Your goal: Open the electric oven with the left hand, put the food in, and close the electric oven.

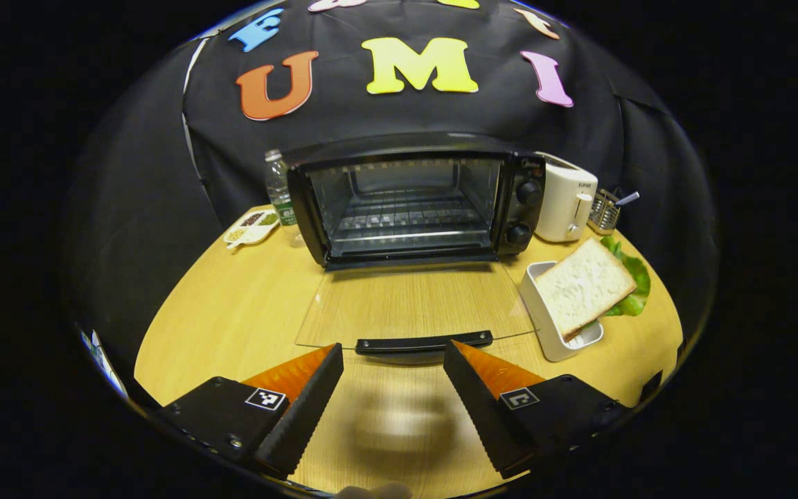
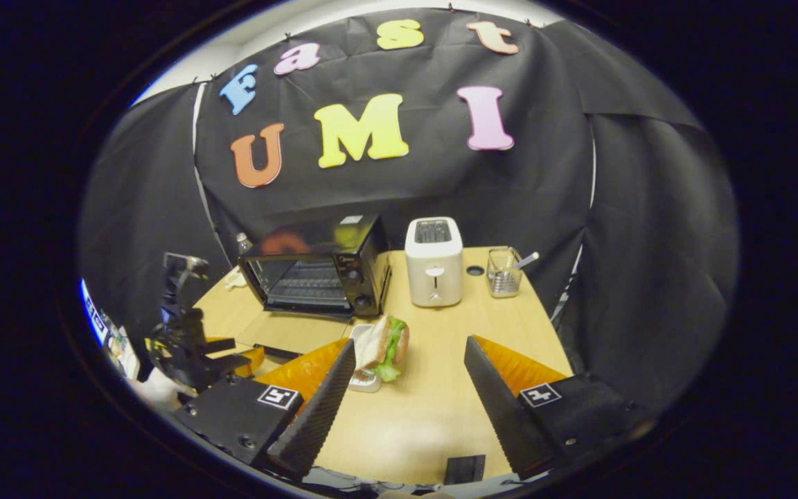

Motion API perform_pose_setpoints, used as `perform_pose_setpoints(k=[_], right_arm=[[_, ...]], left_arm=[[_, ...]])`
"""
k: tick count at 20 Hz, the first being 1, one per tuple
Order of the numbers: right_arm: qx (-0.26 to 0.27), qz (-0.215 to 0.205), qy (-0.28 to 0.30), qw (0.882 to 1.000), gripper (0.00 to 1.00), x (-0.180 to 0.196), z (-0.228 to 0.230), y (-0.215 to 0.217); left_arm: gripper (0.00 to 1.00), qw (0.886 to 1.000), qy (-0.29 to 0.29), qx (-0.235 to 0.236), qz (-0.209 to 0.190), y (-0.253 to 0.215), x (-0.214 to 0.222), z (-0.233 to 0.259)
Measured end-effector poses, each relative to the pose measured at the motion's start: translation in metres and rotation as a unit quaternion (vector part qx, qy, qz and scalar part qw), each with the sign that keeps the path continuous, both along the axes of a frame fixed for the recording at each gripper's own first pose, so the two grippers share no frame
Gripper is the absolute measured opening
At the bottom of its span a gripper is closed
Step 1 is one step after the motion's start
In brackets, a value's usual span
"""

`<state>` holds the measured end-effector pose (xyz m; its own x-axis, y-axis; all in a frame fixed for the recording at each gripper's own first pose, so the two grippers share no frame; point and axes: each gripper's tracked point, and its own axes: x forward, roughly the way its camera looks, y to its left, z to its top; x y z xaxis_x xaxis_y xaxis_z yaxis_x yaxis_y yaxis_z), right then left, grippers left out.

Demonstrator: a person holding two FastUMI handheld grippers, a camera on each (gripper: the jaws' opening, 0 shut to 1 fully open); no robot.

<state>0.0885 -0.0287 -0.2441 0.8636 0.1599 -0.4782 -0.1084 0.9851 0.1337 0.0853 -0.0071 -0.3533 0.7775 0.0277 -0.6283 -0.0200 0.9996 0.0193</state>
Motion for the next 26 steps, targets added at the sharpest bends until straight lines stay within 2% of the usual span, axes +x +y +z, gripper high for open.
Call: perform_pose_setpoints(k=[3,6,11,12,14,15,16,17,18,19,20,21,22,23,24,25,26], right_arm=[[0.049,0.026,0.044,0.997,0.99,0.021,-0.046,0.006],[0.102,0.050,0.093,0.989,0.99,0.045,-0.086,0.016],[0.160,0.083,0.121,0.976,0.98,0.097,-0.112,0.037],[0.167,0.090,0.125,0.974,0.85,0.108,-0.117,0.040],[0.195,0.109,0.142,0.964,0.80,0.122,-0.122,0.052],[0.209,0.115,0.152,0.959,0.90,0.126,-0.125,0.057],[0.213,0.108,0.163,0.957,0.70,0.131,-0.129,0.056],[0.217,0.102,0.171,0.956,0.75,0.133,-0.131,0.055],[0.231,0.103,0.169,0.953,0.45,0.136,-0.127,0.057],[0.239,0.107,0.170,0.950,0.43,0.134,-0.123,0.058],[0.240,0.112,0.172,0.949,0.37,0.131,-0.121,0.060],[0.239,0.120,0.174,0.948,0.45,0.125,-0.120,0.062],[0.235,0.125,0.172,0.948,0.42,0.121,-0.117,0.062],[0.231,0.121,0.164,0.951,0.32,0.118,-0.109,0.059],[0.230,0.117,0.151,0.954,0.31,0.117,-0.098,0.057],[0.230,0.112,0.136,0.957,0.31,0.112,-0.083,0.055],[0.238,0.106,0.120,0.958,0.41,0.112,-0.068,0.054]], left_arm=[[0.96,0.999,-0.041,-0.011,0.021,0.008,-0.017,0.055],[0.96,0.996,-0.080,-0.003,0.040,0.014,-0.033,0.111],[0.96,0.989,-0.127,0.007,0.073,0.011,-0.049,0.178],[0.96,0.988,-0.134,0.013,0.080,0.012,-0.050,0.188],[0.96,0.986,-0.140,0.028,0.089,0.012,-0.052,0.198],[0.96,0.985,-0.142,0.037,0.094,0.011,-0.055,0.201],[0.96,0.984,-0.142,0.051,0.097,0.013,-0.057,0.202],[0.96,0.984,-0.131,0.060,0.105,0.015,-0.060,0.197],[0.96,0.984,-0.129,0.062,0.107,0.012,-0.065,0.195],[0.96,0.984,-0.127,0.061,0.113,0.010,-0.070,0.194],[0.96,0.983,-0.129,0.054,0.114,0.006,-0.072,0.195],[0.96,0.984,-0.131,0.051,0.114,0.003,-0.071,0.195],[0.96,0.984,-0.131,0.049,0.113,0.003,-0.071,0.194],[0.96,0.984,-0.133,0.046,0.112,0.004,-0.072,0.194],[0.96,0.984,-0.134,0.043,0.109,0.004,-0.072,0.193],[0.96,0.984,-0.132,0.041,0.108,0.006,-0.075,0.191],[0.96,0.985,-0.135,0.038,0.105,0.008,-0.076,0.191]])
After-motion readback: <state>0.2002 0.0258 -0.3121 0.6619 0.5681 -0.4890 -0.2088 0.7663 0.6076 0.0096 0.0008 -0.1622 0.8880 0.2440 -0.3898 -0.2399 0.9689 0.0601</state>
